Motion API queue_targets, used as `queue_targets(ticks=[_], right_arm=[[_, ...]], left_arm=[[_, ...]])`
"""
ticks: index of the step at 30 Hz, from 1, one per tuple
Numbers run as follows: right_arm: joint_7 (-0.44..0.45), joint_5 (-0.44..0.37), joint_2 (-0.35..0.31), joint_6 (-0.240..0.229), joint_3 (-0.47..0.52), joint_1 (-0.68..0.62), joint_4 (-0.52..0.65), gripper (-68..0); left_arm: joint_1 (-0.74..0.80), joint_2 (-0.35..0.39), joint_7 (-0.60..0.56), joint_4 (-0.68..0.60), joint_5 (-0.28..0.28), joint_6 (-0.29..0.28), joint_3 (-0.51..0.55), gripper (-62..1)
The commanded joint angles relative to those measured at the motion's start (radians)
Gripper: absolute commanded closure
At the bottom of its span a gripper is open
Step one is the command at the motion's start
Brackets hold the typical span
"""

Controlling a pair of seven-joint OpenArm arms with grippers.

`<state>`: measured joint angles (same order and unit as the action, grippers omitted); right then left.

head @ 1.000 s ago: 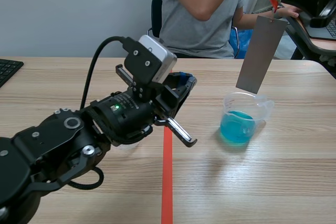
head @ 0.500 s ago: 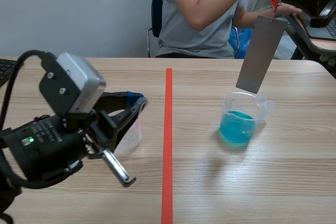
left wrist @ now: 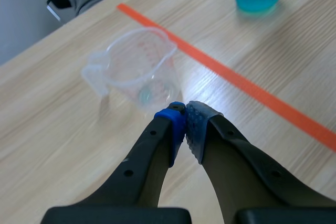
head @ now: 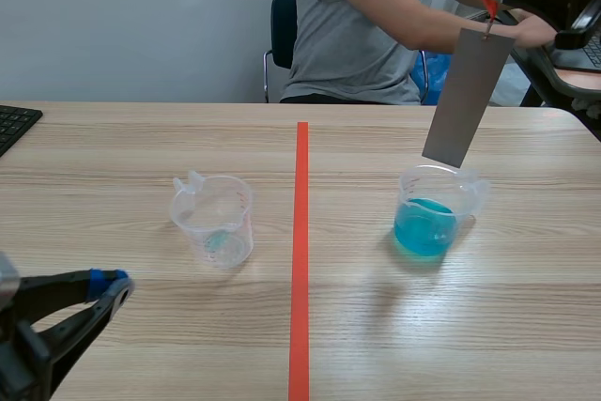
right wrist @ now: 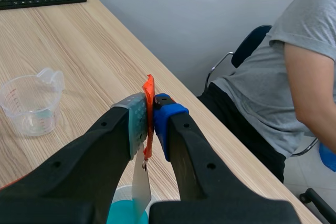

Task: Do the redox reaction experiment.
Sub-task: 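Point at the plate with the left hand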

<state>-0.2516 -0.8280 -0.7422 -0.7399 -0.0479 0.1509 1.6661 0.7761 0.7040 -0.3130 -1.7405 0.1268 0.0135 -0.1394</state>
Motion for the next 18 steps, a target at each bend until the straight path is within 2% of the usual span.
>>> queue_targets(ticks=[1, 9, 18], right_arm=[[0.014, -0.014, -0.011, -0.006, 0.001, 0.015, 0.012, -1.1], [0.014, -0.014, -0.011, -0.006, 0.001, 0.015, 0.012, -1.1], [0.011, -0.013, -0.011, -0.006, 0.001, 0.015, 0.012, -1.1]], left_arm=[[0.048, -0.005, -0.025, -0.019, 0.012, 0.000, 0.025, -3.2], [0.291, -0.006, -0.065, -0.019, 0.062, 0.000, 0.169, -3.2], [0.440, -0.011, -0.063, -0.019, 0.114, 0.000, 0.248, -3.2]])
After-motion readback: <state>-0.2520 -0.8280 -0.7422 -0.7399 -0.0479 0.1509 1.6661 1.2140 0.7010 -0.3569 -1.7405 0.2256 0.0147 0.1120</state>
